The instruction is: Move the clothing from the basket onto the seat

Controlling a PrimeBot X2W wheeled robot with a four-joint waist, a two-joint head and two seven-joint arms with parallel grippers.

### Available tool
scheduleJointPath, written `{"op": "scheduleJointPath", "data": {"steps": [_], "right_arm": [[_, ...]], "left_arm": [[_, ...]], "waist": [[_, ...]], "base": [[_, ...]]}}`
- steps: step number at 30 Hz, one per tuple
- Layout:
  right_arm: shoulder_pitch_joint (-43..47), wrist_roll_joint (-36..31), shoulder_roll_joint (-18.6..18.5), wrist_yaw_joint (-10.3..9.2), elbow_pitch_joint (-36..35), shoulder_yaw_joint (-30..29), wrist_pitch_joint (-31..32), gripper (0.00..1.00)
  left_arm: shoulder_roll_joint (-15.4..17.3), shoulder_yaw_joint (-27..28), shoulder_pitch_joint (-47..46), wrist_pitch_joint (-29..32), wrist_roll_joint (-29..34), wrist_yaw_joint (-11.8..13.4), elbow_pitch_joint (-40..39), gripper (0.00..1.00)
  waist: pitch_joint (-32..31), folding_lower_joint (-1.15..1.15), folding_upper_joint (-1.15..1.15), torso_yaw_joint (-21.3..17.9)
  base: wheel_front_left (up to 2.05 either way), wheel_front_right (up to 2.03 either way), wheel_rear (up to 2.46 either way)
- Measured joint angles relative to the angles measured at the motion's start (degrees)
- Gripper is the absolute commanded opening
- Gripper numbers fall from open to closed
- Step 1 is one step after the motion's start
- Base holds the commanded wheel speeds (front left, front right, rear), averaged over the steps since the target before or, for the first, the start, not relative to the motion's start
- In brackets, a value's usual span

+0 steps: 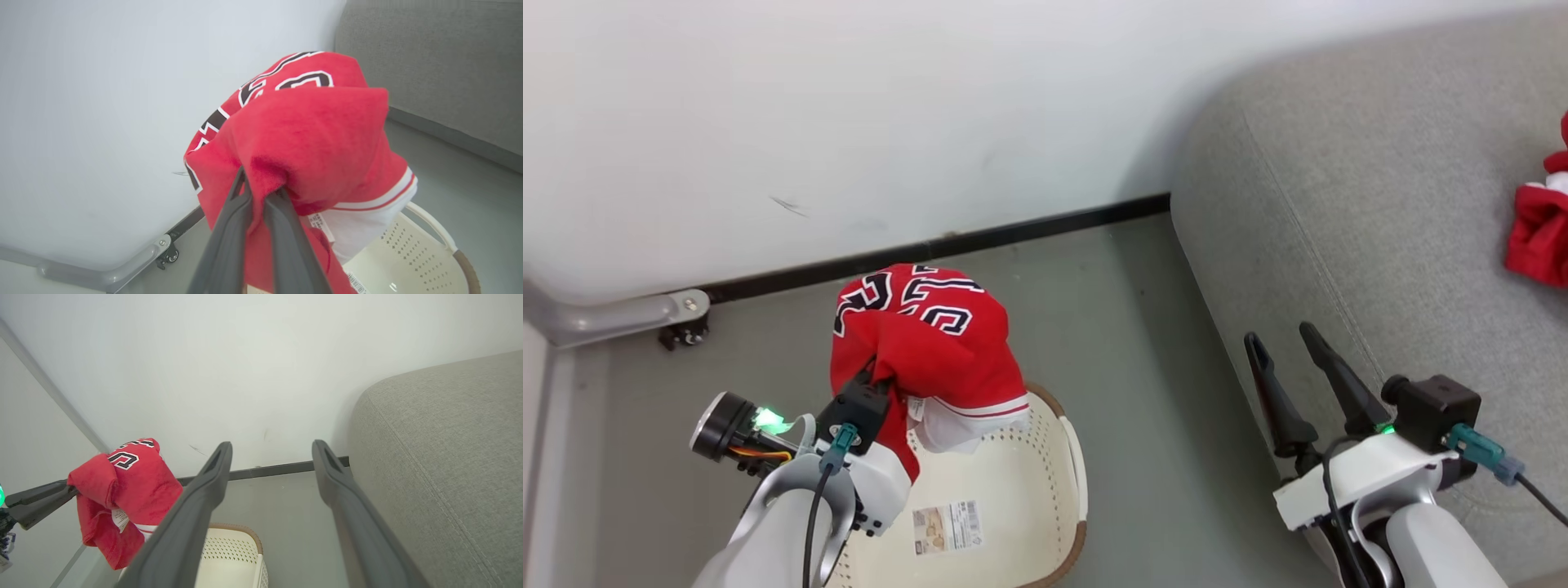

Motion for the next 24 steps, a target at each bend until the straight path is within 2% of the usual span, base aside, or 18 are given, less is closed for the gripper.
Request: {"op": "scheduleJointPath", "data": {"steps": [24], "right_arm": [[6.33,-1.13,0.02,0.0,-2.31,-1.02,0.0,1.0]], "left_arm": [[0.0,3.11,11.21,0.0,-5.71,0.51,-19.26,0.0]], "waist": [[-9.08,0.0,0.0,5.11]], "base": [[0.0,0.0,0.0]]}}
